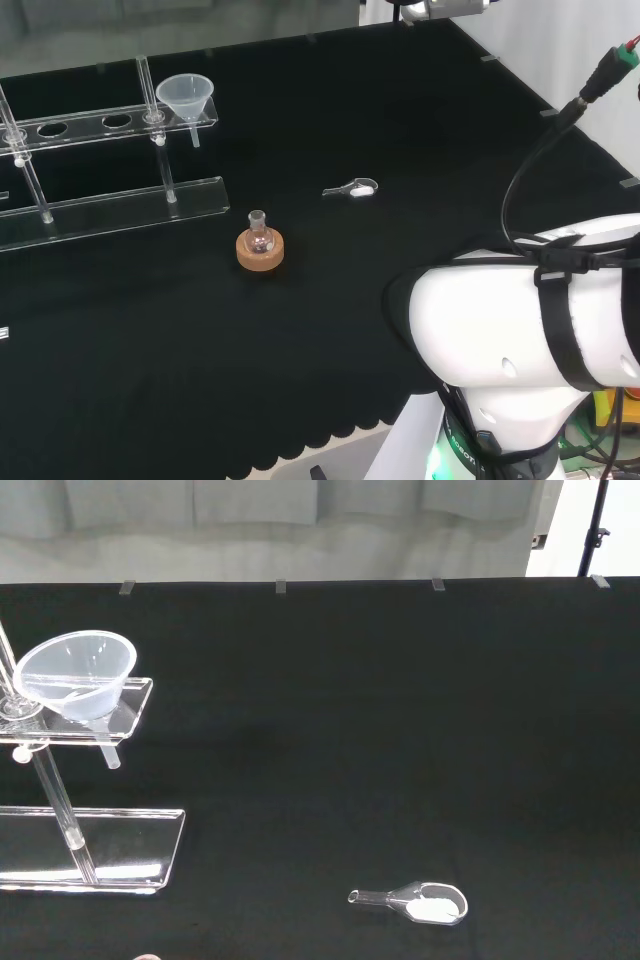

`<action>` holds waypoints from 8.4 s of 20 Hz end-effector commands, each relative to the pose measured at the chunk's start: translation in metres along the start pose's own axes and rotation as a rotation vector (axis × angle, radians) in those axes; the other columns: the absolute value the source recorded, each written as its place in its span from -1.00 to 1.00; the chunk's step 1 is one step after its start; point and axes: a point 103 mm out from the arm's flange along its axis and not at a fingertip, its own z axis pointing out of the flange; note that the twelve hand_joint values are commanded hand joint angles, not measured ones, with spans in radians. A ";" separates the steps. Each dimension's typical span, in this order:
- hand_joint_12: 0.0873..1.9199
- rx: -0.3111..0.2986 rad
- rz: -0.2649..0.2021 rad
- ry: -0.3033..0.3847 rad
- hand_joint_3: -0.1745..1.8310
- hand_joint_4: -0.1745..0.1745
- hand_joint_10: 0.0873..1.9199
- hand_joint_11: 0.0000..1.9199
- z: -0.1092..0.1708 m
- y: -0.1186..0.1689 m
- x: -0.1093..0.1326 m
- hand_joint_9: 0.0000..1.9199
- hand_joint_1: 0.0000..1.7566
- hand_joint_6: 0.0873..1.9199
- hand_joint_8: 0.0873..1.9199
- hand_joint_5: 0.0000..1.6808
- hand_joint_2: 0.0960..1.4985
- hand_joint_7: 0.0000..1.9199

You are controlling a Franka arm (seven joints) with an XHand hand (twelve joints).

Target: Pick up the funnel from the transparent funnel stand.

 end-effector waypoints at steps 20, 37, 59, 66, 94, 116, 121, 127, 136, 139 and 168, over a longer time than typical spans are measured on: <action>-1.00 0.246 -0.071 -0.141 -0.83 0.39 -1.00 -1.00 0.022 0.070 0.045 -1.00 -0.65 -1.00 -1.00 -1.00 -0.27 -1.00; 0.22 0.147 -0.171 -0.213 -0.83 -0.28 -0.21 -1.00 -0.002 0.198 0.091 -0.89 -0.25 -1.00 -0.58 -1.00 -0.25 -0.75; 0.43 0.432 -0.327 -0.361 -0.82 -0.46 -0.02 -1.00 0.056 0.292 0.094 -0.92 -0.20 -1.00 -0.34 -0.78 -0.24 -0.71; 0.39 0.483 -0.318 -0.345 -0.82 -0.61 -0.02 -1.00 0.071 0.282 0.099 -0.93 -0.24 -1.00 -0.36 -0.78 -0.24 -0.68; 0.33 0.412 -0.319 -0.196 -0.82 -0.69 -0.01 -1.00 0.115 0.257 0.106 -0.92 -0.25 -1.00 -0.38 -0.81 -0.21 -0.67; 0.16 0.514 -0.297 -0.216 -0.82 -0.73 -0.25 -1.00 0.158 0.233 0.159 -1.00 -0.36 -1.00 -0.38 -1.00 -0.21 -0.99; 0.17 0.448 -0.297 -0.182 -0.82 -0.76 -0.11 -1.00 0.173 0.225 0.168 -1.00 -0.37 -1.00 -0.35 -0.98 -0.21 -0.90; 0.20 0.483 -0.289 -0.197 -0.82 -0.75 -0.03 -1.00 0.187 0.225 0.175 -0.99 -0.36 -1.00 -0.32 -0.95 -0.21 -0.85; 0.23 0.485 -0.296 -0.209 -0.82 -0.76 -0.02 -1.00 0.198 0.229 0.182 -1.00 -0.36 -1.00 -0.34 -0.96 -0.21 -0.88; 0.23 0.487 -0.287 -0.217 -0.82 -0.76 -0.02 -1.00 0.196 0.234 0.183 -1.00 -0.35 -1.00 -0.34 -0.97 -0.21 -0.90; 0.38 0.482 -0.206 -0.173 -0.80 -0.47 -0.15 -1.00 0.218 0.258 0.163 -0.79 -0.30 -1.00 -0.46 -0.67 -0.15 -0.59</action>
